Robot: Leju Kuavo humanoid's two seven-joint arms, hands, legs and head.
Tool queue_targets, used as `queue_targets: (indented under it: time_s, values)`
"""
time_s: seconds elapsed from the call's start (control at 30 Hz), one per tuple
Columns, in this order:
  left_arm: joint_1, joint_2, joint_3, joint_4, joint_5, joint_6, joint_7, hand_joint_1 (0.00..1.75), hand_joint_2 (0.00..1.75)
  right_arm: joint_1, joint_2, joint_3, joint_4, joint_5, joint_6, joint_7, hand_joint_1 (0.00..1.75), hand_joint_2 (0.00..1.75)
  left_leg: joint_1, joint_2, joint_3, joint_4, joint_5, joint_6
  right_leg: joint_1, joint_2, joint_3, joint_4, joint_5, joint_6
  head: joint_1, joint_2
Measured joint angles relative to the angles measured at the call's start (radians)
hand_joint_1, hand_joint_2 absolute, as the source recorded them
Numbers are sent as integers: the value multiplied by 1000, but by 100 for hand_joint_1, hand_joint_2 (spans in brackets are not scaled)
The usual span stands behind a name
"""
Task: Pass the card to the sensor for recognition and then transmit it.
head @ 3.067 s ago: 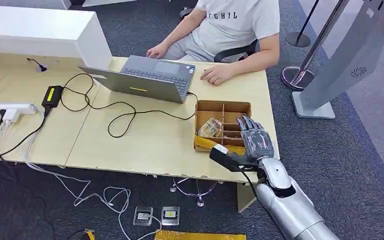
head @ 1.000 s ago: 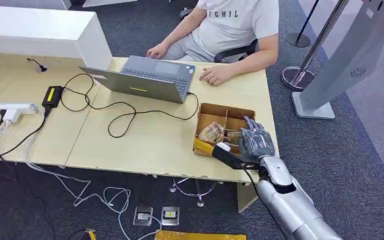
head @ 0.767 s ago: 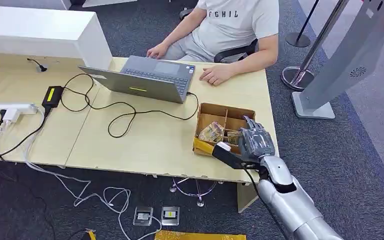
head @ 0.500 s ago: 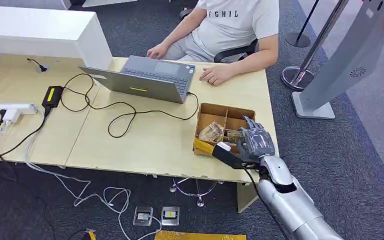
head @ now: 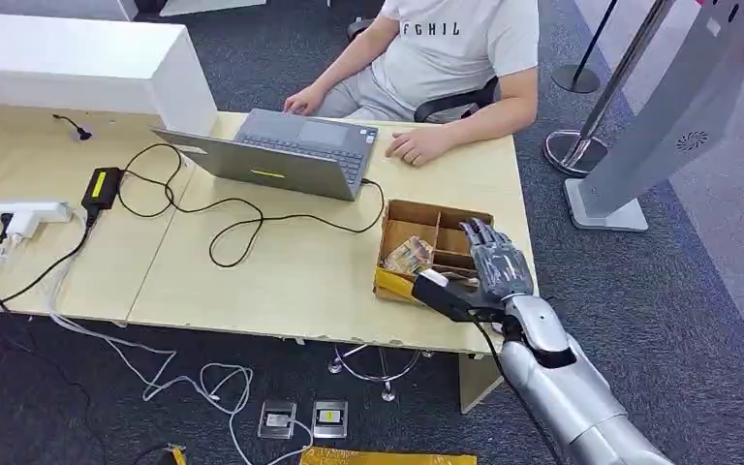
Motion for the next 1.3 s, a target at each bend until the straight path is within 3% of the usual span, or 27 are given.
queue_targets:
  time_s: [0.87, 1.07, 1.3]
  values:
    - [1, 0, -10, 0, 0, -1, 0, 0, 0, 8, 1, 0, -6, -53, 29, -9, 0, 175, 0, 0, -1, 0, 0, 0, 0, 0, -1, 0, 0, 0, 0, 0]
    - [1, 2, -10, 0, 1, -4, 0, 0, 0, -4, -11, -5, -58, -75, 89, 5, 0, 175, 0, 0, -1, 0, 0, 0, 0, 0, -1, 0, 0, 0, 0, 0]
    - [7, 6, -10, 0, 2, -6, 0, 0, 0, -22, -59, -50, -217, -75, 182, 45, 0, 175, 0, 0, -1, 0, 0, 0, 0, 0, -2, 0, 0, 0, 0, 0]
